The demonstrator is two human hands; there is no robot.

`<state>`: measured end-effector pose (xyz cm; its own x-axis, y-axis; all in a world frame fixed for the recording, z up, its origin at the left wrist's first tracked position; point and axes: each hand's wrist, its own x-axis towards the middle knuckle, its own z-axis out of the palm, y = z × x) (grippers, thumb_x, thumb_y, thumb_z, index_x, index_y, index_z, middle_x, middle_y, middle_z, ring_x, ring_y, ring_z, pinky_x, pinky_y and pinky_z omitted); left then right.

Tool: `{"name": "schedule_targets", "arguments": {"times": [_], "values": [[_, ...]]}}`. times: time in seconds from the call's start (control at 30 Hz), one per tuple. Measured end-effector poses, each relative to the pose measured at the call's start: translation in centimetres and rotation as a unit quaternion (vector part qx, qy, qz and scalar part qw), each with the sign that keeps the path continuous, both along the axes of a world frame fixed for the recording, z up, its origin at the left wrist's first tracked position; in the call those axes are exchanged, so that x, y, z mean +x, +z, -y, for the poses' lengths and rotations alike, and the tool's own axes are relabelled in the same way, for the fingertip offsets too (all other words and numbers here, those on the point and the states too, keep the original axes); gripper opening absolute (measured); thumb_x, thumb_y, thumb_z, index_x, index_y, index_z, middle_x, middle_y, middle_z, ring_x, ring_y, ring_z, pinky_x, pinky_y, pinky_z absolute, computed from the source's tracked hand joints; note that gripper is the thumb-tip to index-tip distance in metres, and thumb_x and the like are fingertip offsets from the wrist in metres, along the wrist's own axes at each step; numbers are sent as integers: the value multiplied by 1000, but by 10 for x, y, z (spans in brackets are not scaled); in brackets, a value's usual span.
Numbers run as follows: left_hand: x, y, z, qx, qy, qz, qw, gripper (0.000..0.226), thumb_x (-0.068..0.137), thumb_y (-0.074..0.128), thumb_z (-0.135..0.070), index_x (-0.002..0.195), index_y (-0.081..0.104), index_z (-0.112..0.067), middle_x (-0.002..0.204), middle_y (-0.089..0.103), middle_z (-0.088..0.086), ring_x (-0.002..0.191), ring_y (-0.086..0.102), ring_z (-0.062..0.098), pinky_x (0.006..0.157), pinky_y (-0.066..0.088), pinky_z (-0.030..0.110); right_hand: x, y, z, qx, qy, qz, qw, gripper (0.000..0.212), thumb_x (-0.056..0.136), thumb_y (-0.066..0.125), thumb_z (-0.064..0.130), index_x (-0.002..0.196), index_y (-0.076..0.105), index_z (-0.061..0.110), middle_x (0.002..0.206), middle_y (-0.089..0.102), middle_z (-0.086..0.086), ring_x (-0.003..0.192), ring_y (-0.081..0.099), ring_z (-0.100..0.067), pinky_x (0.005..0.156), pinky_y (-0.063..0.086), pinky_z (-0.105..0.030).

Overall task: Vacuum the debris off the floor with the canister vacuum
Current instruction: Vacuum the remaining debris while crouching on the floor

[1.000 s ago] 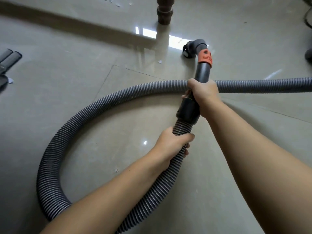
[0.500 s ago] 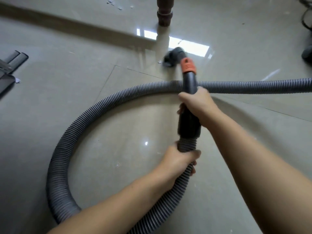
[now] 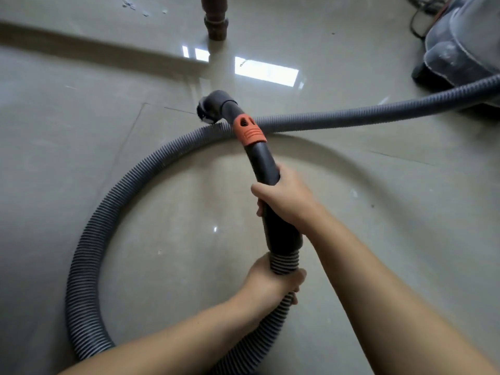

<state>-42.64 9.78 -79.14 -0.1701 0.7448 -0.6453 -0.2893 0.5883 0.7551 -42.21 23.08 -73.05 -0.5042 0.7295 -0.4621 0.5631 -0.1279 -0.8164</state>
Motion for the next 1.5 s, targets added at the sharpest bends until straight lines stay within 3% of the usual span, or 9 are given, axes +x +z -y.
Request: {"name": "schedule_targets", "arguments": {"times": [0.1,0.3,0.5,0.6,0.87,1.07,1.2,1.37,1.5], "values": [[21,-3,5,27,-110,-27,993,18,66,67,-23,75,53,-17,50,56,-6,46,55,9,53,48,24,60,9,23,60,-162,-34,984,17,81,60,5,86,47,16,61,62,-10,46,63,-15,46,48,-22],[69,-3,29,22,-340,-23,940,17,73,66,-12,83,55,-20,65,54,-7,50,53,2,53,51,23,174,-11,75,9,-516,-44,855,17,85,55,-1,99,48,4,49,57,-3,41,60,-14,48,49,-28],[76,0,93,-76,-270,-33,959,16,62,66,-23,72,61,-33,59,59,-38,81,54,-16,68,39,0,161,-19,123,-110,-377,-21,919,15,82,56,0,89,48,10,59,56,-10,42,58,-16,40,45,-24],[74,6,102,-72,-275,-56,957,38,62,59,-28,99,59,-38,84,67,-32,93,48,-23,77,34,-3,146,-23,127,-127,-289,-22,949,16,82,58,5,88,47,16,60,56,-7,43,58,-15,43,46,-26],[91,14,43,-39,-336,-18,941,18,79,65,-5,77,53,-19,55,54,-7,44,53,6,47,48,21,202,-24,85,-59,-521,-49,850,17,86,55,-1,101,49,-1,59,58,-12,41,60,-15,42,48,-24],[76,16,23,-30,-163,-31,986,15,79,65,-9,80,50,-10,60,54,7,44,53,15,46,45,24,134,-20,24,-112,-294,-86,945,17,82,53,-3,95,45,4,59,51,-12,39,53,-18,40,45,-21],[74,13,28,-59,-167,-18,984,14,78,64,-7,77,50,-8,57,57,7,44,55,21,48,45,26,121,-16,29,-130,-210,-62,967,14,82,54,0,89,46,8,59,52,-10,35,52,-15,43,48,-22],[88,24,0,-36,-338,7,941,17,84,66,-9,82,50,-15,60,56,1,44,53,11,47,48,21,202,-21,40,-37,-525,-93,845,15,84,55,1,97,48,2,49,59,-7,40,60,-16,47,49,-25],[123,30,-18,-41,-426,9,904,15,86,65,-13,85,50,-16,65,55,2,47,52,10,47,48,20,258,-26,46,-29,-624,-65,778,29,84,57,8,111,50,-1,48,64,-4,45,65,-16,56,51,-28]]}}
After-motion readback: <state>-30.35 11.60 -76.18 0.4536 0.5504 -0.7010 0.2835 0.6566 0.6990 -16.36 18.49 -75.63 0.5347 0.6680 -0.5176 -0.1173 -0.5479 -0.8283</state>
